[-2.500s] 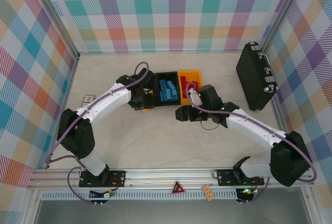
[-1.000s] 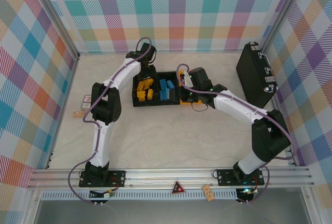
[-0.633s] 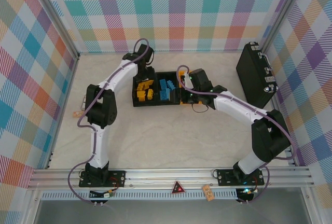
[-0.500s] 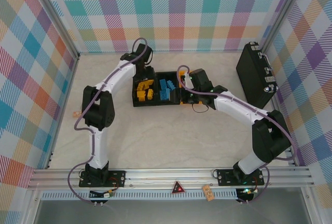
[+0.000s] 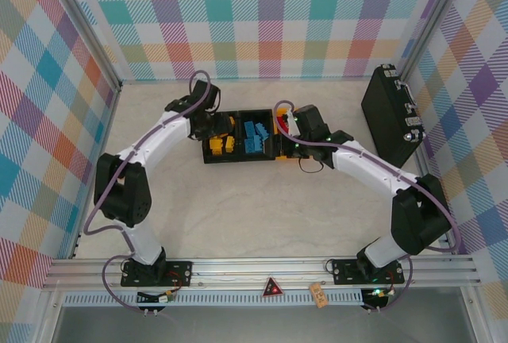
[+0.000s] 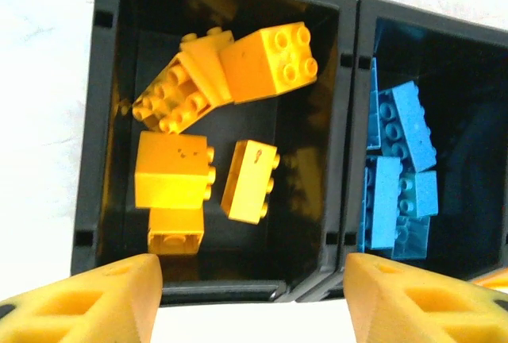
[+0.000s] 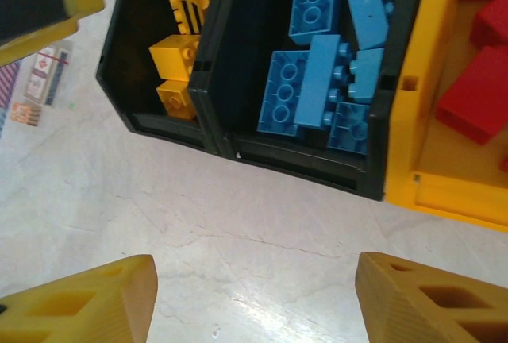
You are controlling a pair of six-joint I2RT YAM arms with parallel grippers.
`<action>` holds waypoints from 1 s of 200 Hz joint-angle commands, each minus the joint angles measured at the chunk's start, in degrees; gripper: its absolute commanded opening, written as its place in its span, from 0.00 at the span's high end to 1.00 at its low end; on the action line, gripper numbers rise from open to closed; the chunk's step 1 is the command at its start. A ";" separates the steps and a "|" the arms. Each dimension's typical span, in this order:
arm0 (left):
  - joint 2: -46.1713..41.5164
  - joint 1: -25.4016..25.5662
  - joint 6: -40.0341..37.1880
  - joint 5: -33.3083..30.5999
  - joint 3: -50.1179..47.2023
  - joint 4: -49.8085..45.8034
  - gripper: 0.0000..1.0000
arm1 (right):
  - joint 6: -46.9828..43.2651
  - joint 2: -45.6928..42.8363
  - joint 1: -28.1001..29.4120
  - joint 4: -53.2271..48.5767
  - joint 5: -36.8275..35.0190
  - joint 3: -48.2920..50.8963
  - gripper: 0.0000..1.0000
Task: Sort the legos into containers by color
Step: Reset both arms
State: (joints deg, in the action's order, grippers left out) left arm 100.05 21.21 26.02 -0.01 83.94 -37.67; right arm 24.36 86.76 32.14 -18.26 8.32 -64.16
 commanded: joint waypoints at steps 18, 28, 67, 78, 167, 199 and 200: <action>-10.27 -0.64 -1.30 -2.60 -8.43 6.08 0.23 | -3.79 -2.60 -2.01 -1.69 -4.19 -2.82 0.26; -12.33 -0.88 -1.68 -3.51 -10.05 6.18 0.10 | -4.21 -3.02 -2.46 -1.69 -5.17 -2.62 0.00; -20.60 -2.33 -3.27 -8.73 -16.57 6.90 0.00 | -5.41 -6.41 -5.33 -1.80 -9.04 -0.81 0.01; -23.23 -3.23 -3.63 -9.76 -18.80 7.88 0.00 | -5.67 -7.76 -6.37 -2.20 -10.86 -0.16 0.01; -43.71 -9.27 -14.11 -26.10 -45.21 36.43 0.01 | -9.92 -19.40 -13.72 12.11 -40.84 18.39 0.01; -40.69 -11.36 -18.11 -28.59 -47.75 39.80 0.00 | -16.91 -20.54 -15.29 29.32 -48.55 29.95 0.01; -40.53 -11.45 -18.15 -28.62 -47.78 39.92 0.00 | -16.94 -20.47 -15.32 29.51 -48.56 30.14 0.01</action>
State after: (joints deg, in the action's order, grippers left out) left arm 57.47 11.81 12.91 -24.43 37.52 -6.39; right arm 13.78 66.67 17.67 -3.88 -31.31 -39.00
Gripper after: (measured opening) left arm 0.995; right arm 0.990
